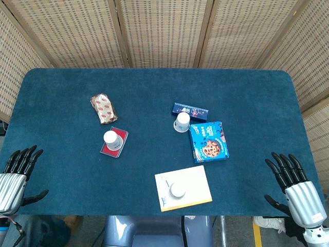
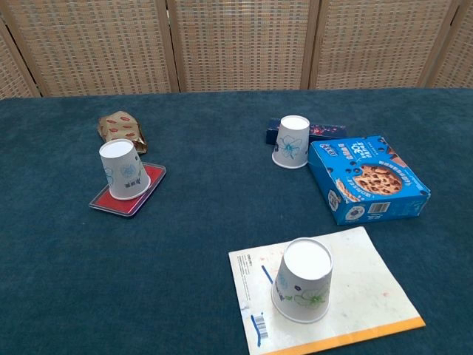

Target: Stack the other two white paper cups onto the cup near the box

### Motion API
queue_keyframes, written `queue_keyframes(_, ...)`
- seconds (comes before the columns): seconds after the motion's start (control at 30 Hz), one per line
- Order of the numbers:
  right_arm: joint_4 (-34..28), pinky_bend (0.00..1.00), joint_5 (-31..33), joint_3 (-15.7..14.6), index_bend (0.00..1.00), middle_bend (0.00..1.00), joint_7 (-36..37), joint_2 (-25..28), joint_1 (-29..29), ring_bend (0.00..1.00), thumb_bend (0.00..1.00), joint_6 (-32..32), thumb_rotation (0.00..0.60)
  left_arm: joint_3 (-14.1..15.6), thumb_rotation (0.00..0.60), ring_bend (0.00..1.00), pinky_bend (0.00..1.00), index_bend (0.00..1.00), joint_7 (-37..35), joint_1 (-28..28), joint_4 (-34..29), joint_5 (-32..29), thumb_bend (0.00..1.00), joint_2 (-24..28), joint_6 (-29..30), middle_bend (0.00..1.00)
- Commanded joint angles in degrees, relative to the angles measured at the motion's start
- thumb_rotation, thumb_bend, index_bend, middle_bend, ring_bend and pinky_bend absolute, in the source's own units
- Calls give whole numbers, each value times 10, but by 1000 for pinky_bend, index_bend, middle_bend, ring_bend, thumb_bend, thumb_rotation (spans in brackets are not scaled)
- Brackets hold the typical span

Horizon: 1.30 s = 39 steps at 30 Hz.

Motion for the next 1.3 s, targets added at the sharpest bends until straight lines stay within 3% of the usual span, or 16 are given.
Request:
queue_keyframes(0.03, -11, 0, 14, -4, 39, 0, -13, 6, -4, 0, 0, -13, 600, -1, 600, 0, 0, 0, 1, 1, 1, 3, 127, -1, 4, 0)
queue_keyframes(0.23, -43, 0, 41, -6, 2, 0, -35, 21, -2, 0, 0, -42, 600, 0, 600, 0, 0, 0, -1, 4, 4, 9, 126, -3, 10, 0)
queue_keyframes(0.4, -24, 0, 0, -7, 43, 12, 34, 21, 25, 0, 0, -50, 600, -4, 600, 0, 0, 0, 1, 5, 4, 3, 126, -5, 12, 0)
queue_keyframes(0.67, -1, 56, -76, -23, 106, 140, 144, 34, 137, 59, 0, -175, 600, -8, 600, 0, 0, 0, 20, 0, -2, -10, 127, -14, -1, 0)
queue_keyframes(0.87, -24, 193, -94, -17, 168, 245, 148, 25, 219, 165, 0, -283, 600, -18, 600, 0, 0, 0, 31, -10, -6, -40, 127, -18, -20, 0)
queue_keyframes(1.1, -54, 228, -74, 2, 209, 284, 110, -11, 284, 206, 83, -382, 600, -24, 600, 0, 0, 0, 39, -19, -6, -64, 127, -20, -38, 0)
queue_keyframes(1.3, -84, 230, -12, 22, 216, 282, 54, -54, 319, 212, 161, -461, 600, -27, 600, 0, 0, 0, 43, -27, -6, -80, 127, -20, -51, 0)
